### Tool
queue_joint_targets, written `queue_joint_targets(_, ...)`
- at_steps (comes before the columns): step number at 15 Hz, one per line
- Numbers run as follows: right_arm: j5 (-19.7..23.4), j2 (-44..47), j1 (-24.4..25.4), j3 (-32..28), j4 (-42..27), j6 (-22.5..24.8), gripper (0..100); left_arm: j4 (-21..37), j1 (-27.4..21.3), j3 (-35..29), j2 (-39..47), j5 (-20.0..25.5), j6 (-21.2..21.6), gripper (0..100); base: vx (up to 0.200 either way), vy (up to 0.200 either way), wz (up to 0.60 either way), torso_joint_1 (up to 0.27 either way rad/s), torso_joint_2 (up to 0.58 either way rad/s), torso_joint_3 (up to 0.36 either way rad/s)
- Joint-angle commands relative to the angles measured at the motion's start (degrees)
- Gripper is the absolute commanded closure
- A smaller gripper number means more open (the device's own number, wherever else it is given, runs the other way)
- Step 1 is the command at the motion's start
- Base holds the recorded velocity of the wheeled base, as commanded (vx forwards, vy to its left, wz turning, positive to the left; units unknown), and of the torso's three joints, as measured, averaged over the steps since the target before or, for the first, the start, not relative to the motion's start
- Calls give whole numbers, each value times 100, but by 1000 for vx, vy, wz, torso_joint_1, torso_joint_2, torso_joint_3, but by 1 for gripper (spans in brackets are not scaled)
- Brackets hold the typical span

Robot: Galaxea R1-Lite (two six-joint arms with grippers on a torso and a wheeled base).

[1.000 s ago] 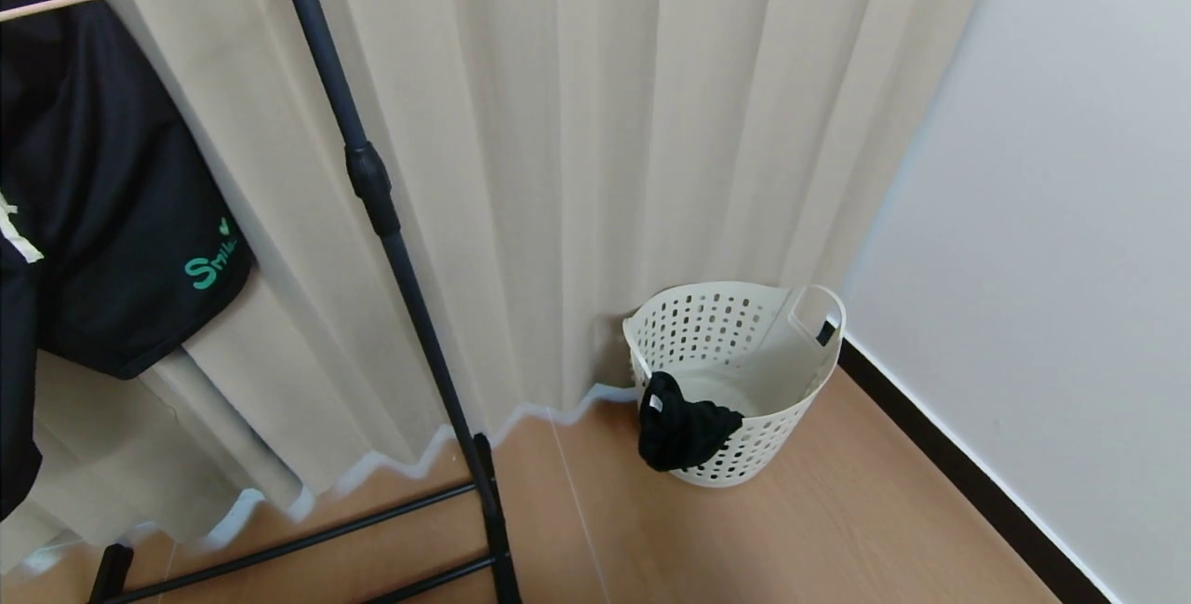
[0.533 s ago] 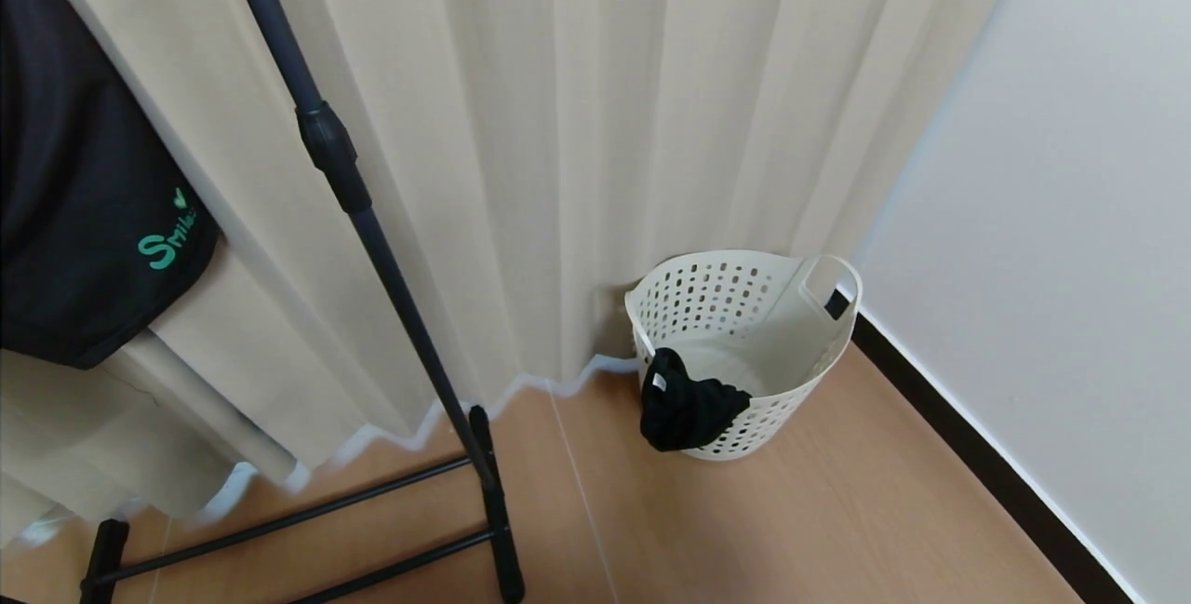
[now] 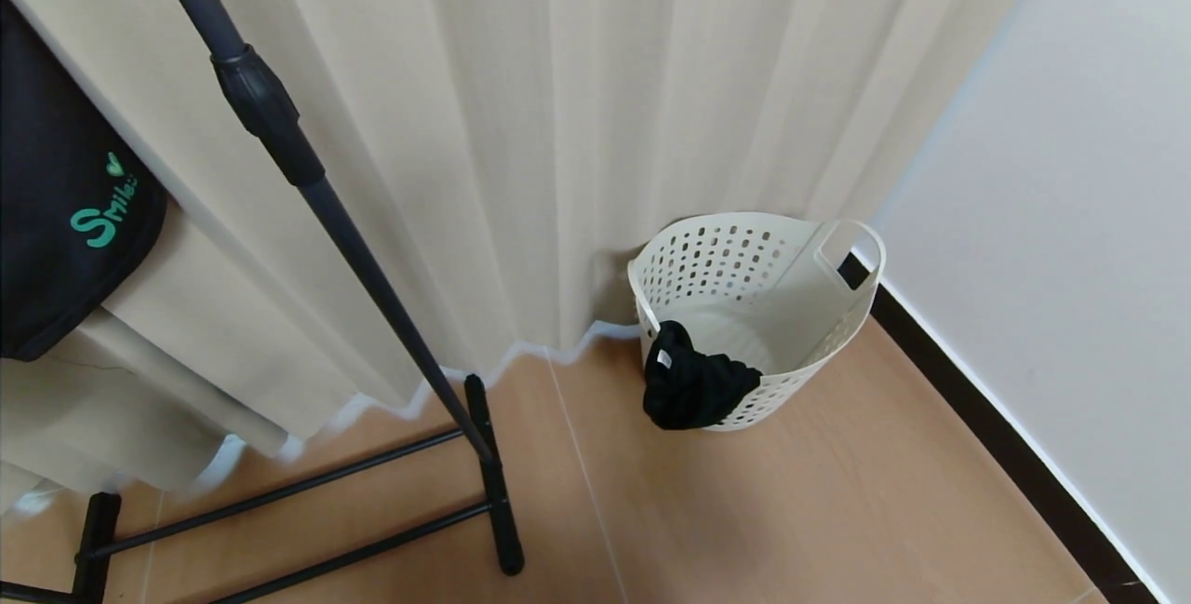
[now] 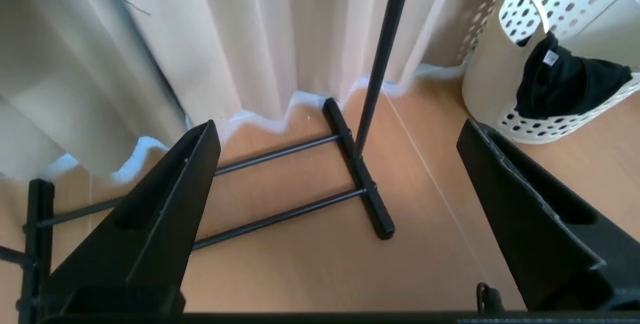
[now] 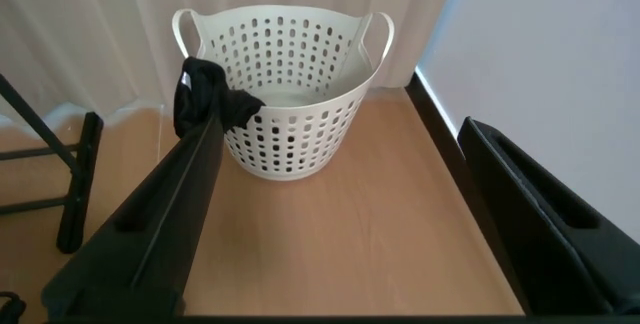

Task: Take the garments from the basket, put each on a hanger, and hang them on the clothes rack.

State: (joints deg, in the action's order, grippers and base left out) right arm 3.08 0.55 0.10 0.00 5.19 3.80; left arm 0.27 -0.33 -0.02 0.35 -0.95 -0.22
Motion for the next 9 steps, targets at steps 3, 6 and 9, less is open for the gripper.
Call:
queue_joint_targets(3,-10,15,-1,0,-1,-11,0,0,-2,2,9,-10,-22,0,0,0,0,2,4,-199)
queue_joint_targets(6,-1,7,-1,0,43,-20,0,0,-2,2,9,-63,-31,0,0,0,0,5,2,-199)
queue_joint_targets(9,26,7,-1,0,8,6,0,-18,7,2,0,-63,-31,0,0,0,0,-1,5,-201)
